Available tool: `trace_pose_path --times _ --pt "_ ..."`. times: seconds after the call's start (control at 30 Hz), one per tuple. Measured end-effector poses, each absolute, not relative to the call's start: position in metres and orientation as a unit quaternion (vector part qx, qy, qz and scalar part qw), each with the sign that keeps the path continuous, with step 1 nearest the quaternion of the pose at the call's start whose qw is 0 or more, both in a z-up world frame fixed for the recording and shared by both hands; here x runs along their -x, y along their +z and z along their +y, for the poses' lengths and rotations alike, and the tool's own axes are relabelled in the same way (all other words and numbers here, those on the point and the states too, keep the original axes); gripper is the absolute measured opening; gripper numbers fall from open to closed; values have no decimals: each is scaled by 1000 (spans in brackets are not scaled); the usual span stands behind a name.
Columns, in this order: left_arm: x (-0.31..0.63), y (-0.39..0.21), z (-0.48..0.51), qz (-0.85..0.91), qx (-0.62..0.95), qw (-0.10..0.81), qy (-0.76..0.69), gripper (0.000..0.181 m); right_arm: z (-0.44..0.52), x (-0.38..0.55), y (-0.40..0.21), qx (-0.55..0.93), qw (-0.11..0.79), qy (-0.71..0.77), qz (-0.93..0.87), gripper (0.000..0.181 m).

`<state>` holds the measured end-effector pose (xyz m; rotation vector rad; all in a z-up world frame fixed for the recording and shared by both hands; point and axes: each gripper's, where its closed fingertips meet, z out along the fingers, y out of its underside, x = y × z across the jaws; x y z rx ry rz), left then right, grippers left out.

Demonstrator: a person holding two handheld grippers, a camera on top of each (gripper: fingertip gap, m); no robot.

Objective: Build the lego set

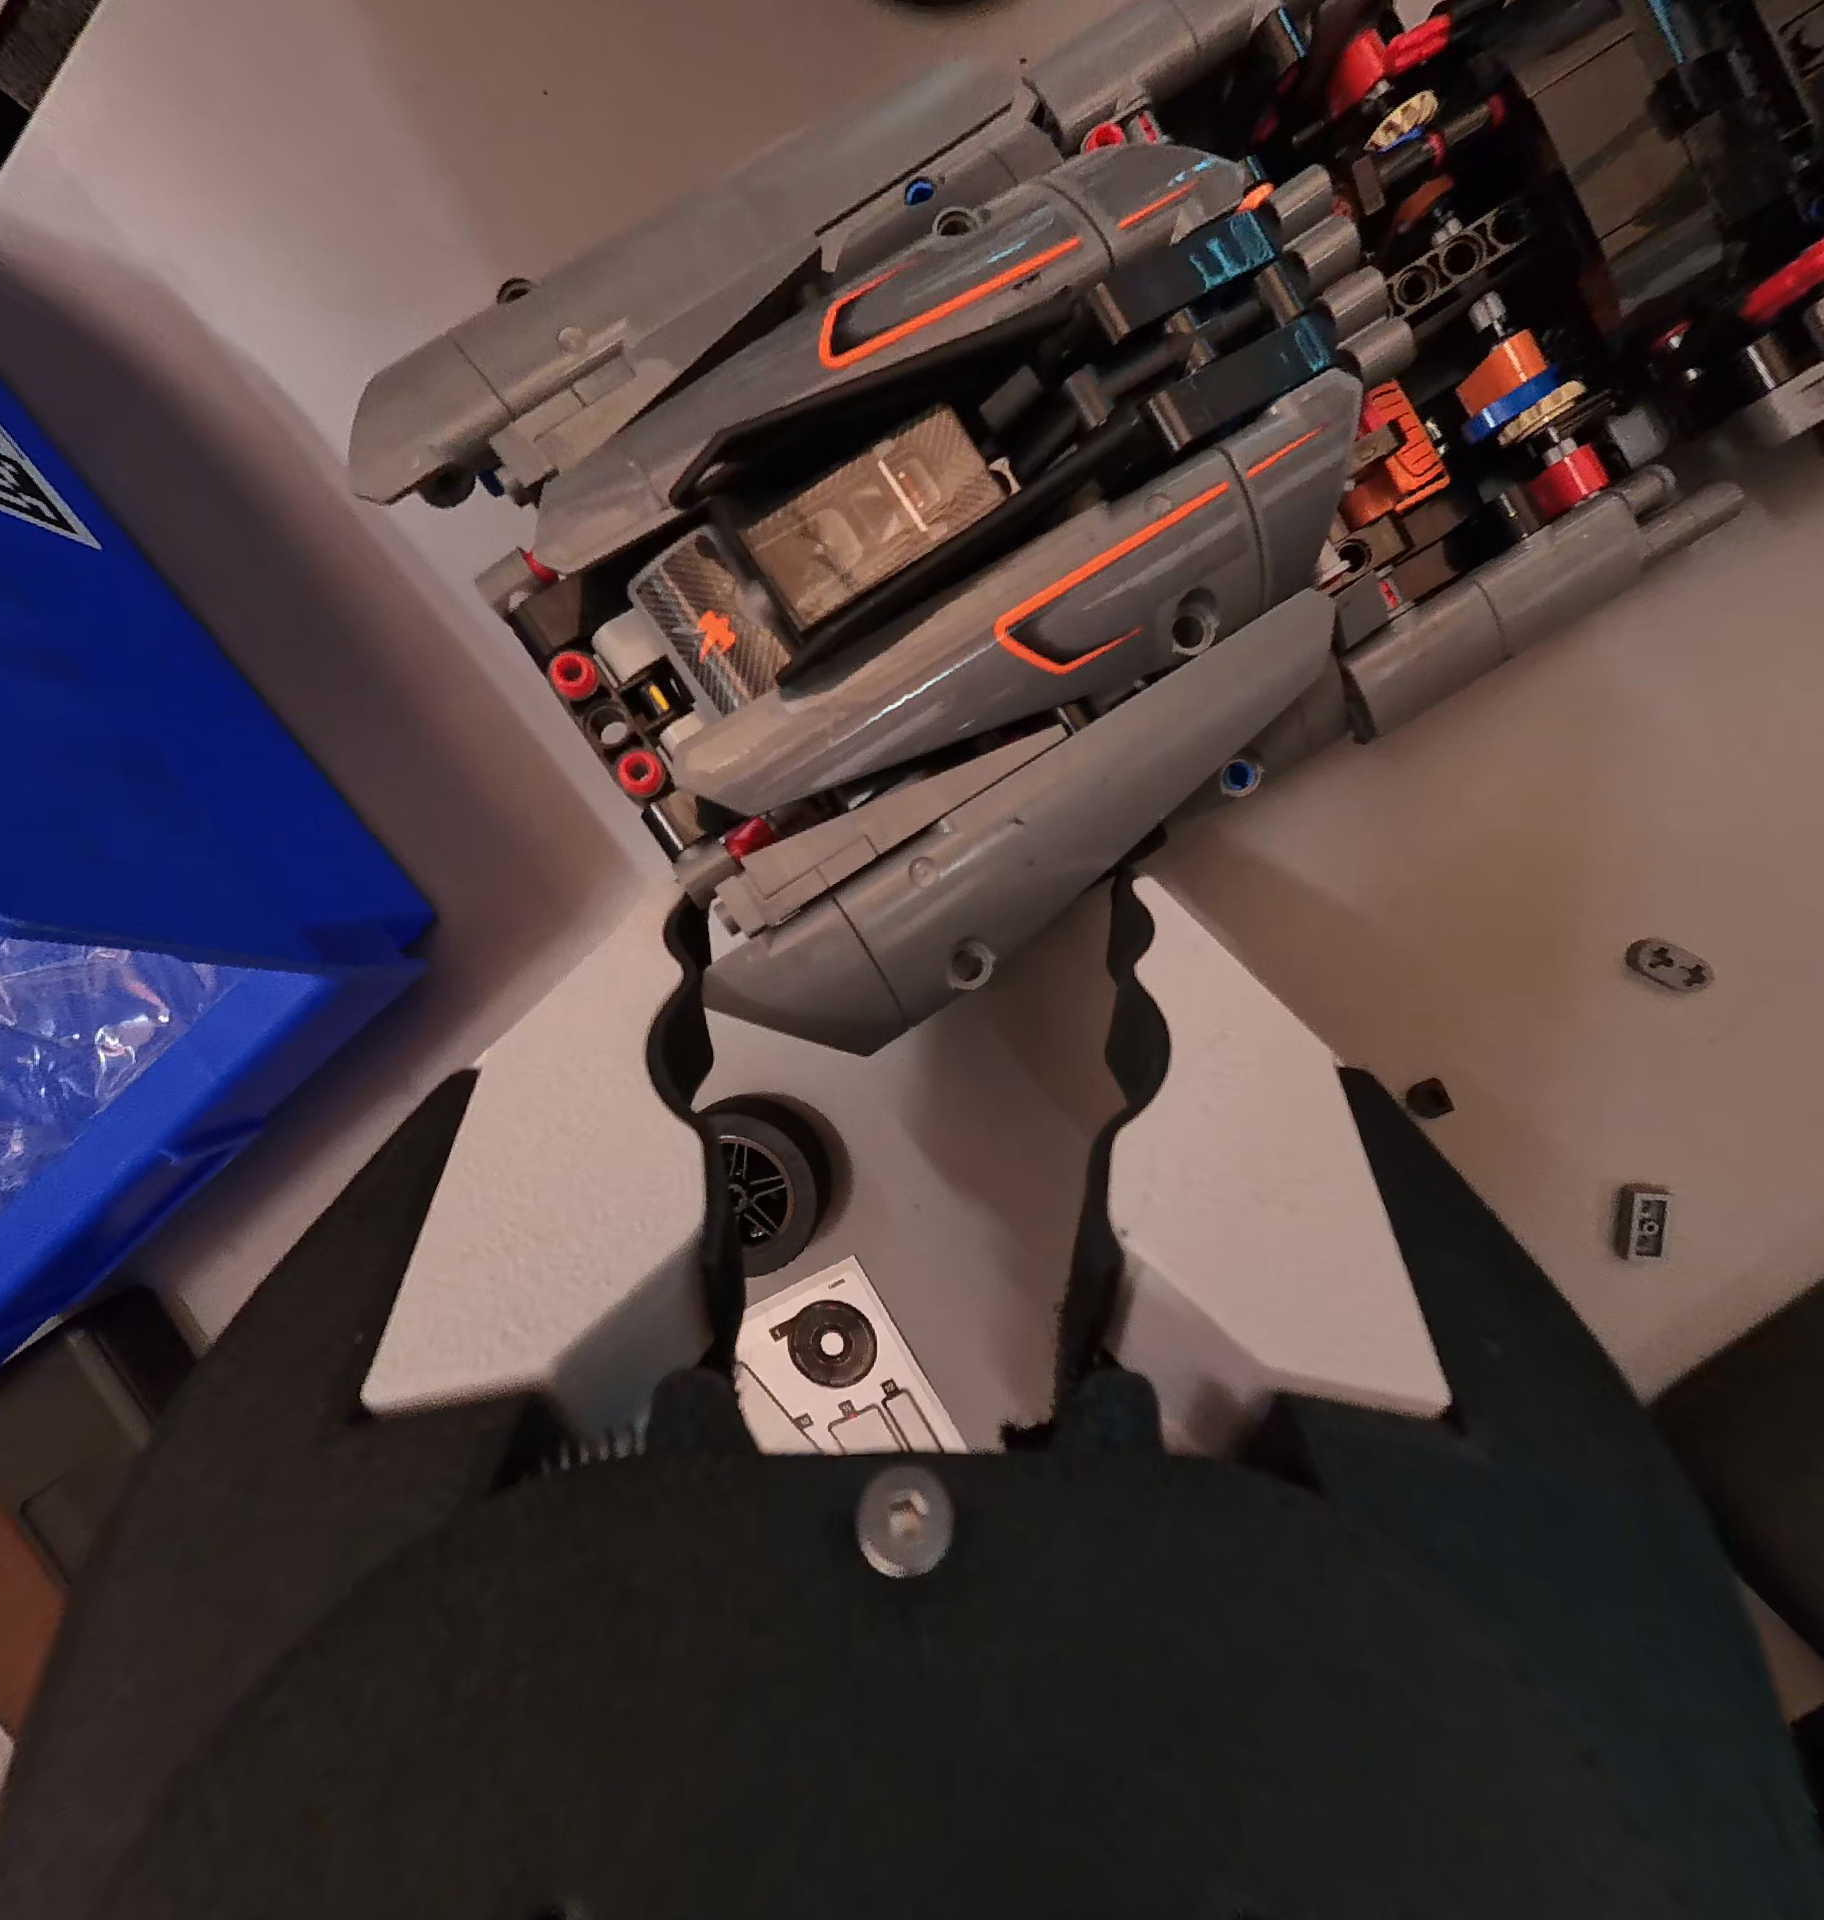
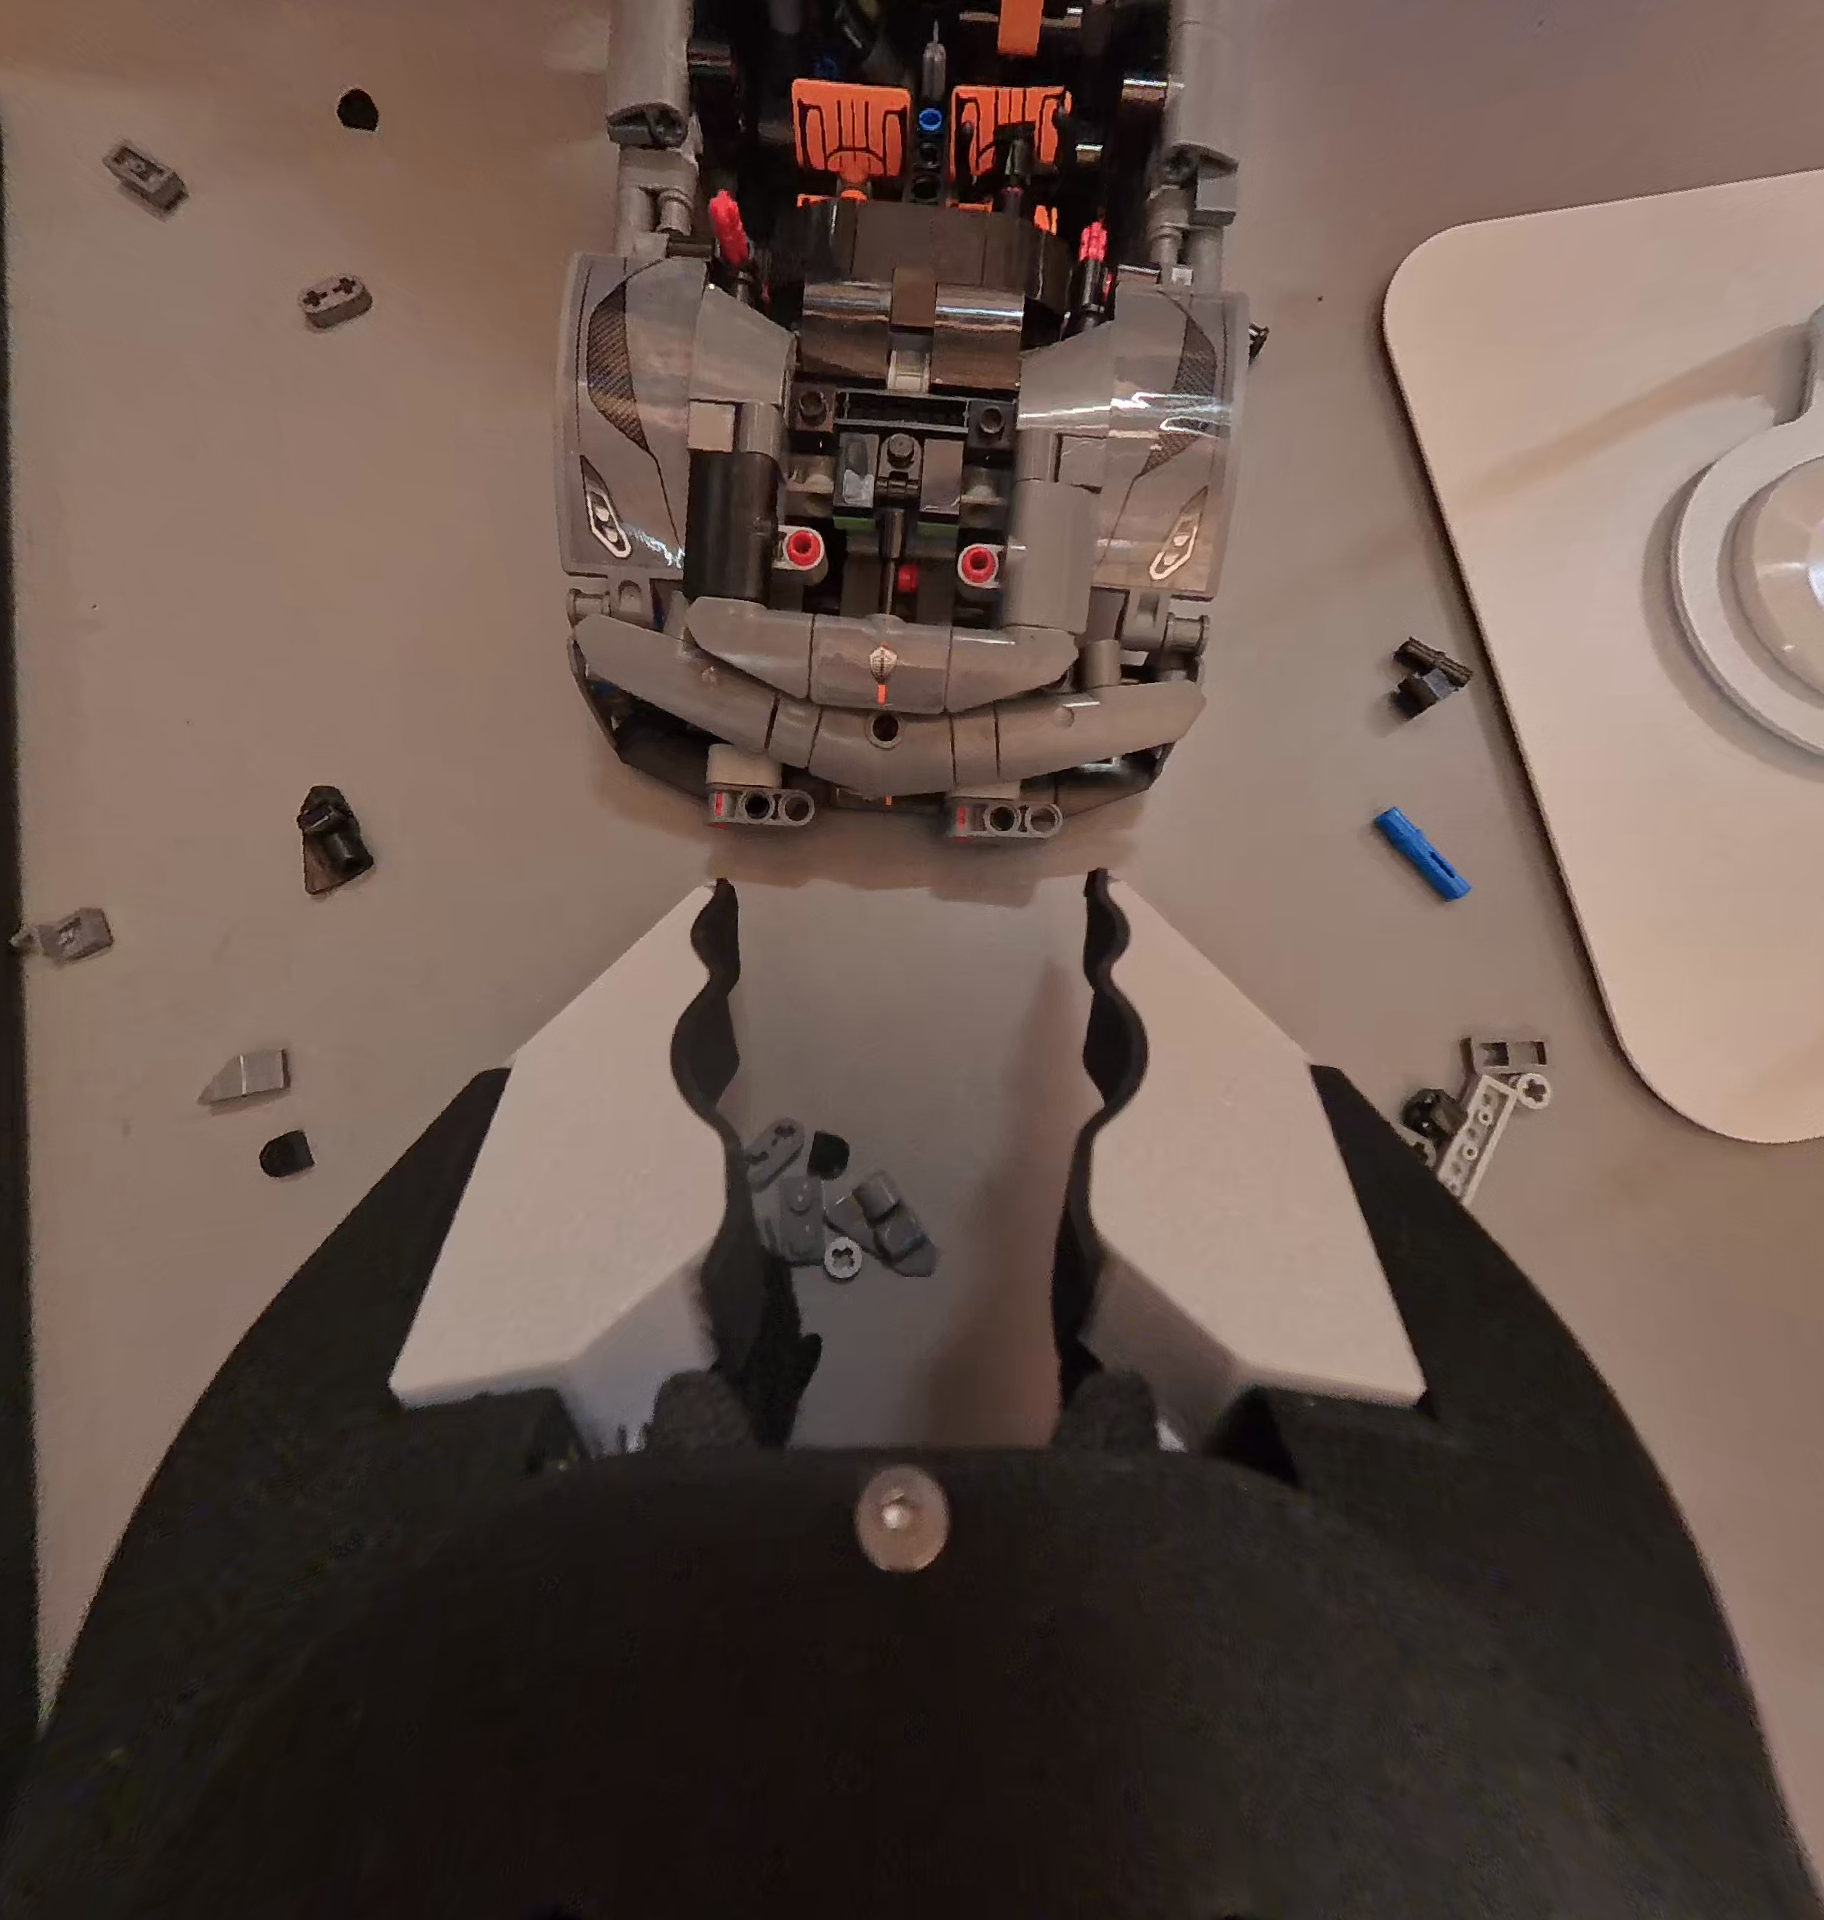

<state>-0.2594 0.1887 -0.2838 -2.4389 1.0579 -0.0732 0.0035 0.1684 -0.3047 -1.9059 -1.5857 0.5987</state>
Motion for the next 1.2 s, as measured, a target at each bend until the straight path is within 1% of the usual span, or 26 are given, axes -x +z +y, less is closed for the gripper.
trace_pose_path --times 0.17,0.37,0.5,0.6,0.7,0.9,1.07,1.2 --pt "267 -289 183 379 899 216 -27 74 174 -3 -302 717 301 226 -586 74" --pt "263 -298 180 387 899 201 -30 71 174 1 -305 716 298 230 -588 79" --pt "261 -303 185 385 900 201 -34 69 166 8 -306 697 296 234 -609 79" --pt "256 -305 186 393 897 200 -43 73 158 12 -310 687 289 229 -626 81" --pt "257 -304 187 395 895 202 -36 72 156 14 -311 681 292 220 -634 82" --pt "271 -301 188 389 899 200 -5 63 147 20 -310 674 288 225 -642 75" --pt "283 -301 191 377 905 196 14 61 136 27 -310 665 280 234 -651 80" --pt "304 -305 195 358 913 186 59 51 117 36 -311 643 270 236 -677 85"
